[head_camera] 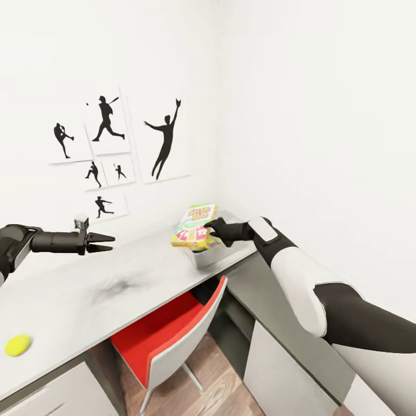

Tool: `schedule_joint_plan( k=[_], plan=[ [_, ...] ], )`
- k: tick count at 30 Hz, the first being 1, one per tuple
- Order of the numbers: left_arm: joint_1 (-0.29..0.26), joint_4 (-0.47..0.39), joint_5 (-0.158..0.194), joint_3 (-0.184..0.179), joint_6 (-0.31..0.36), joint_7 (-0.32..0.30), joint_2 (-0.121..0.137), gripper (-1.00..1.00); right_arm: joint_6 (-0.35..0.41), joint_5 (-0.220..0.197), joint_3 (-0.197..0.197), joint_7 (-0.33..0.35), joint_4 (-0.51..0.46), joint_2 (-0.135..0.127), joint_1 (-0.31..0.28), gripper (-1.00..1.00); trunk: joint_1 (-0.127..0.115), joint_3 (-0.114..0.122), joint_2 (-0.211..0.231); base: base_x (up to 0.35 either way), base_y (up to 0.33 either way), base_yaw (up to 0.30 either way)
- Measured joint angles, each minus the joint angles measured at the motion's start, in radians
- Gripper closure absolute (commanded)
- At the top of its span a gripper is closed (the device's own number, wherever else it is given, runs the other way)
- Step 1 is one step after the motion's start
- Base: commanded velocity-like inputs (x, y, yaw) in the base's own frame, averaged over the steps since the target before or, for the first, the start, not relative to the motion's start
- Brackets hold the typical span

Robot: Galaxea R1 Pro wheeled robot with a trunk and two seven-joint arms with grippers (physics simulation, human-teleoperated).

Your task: Put all the toys in the child's room - the three board games (two on the bed and one on the table), the two jigsaw puzzles on the table, and the tennis ball on the table - inside the toy box on the table in the child's room.

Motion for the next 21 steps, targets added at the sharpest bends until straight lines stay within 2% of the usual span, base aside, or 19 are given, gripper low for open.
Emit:
schedule_joint_plan(
  k=[7, 12, 13, 21],
  plan=[
    [0.000, 0.000, 0.000, 0.000, 0.000, 0.000, 0.000, -1.00, -0.077, 0.000, 0.003, -0.001, 0.001, 0.000, 0.001, 1.00, 0.000, 0.001, 0.000, 0.064, 0.018, 0.014],
    [0.029, 0.028, 0.028, 0.027, -0.020, 0.001, -0.028, -1.00, -0.045, 0.006, -0.019, -0.033, -0.026, -0.029, 0.029, 1.00, 0.000, 0.001, 0.000, 0.013, 0.000, 0.000],
    [0.034, 0.033, 0.034, 0.033, -0.021, 0.001, -0.034, -1.00, -0.050, 0.006, -0.014, -0.037, -0.032, -0.032, 0.035, 1.00, 0.000, 0.001, 0.000, 0.082, 0.000, 0.000],
    [0.080, 0.022, 0.080, 0.077, -0.031, 0.001, -0.079, -1.00, -0.088, 0.107, 0.037, 0.000, 0.005, -0.055, 0.081, 1.00, 0.000, 0.001, 0.000, 0.103, 0.026, 0.000]
  ],
)
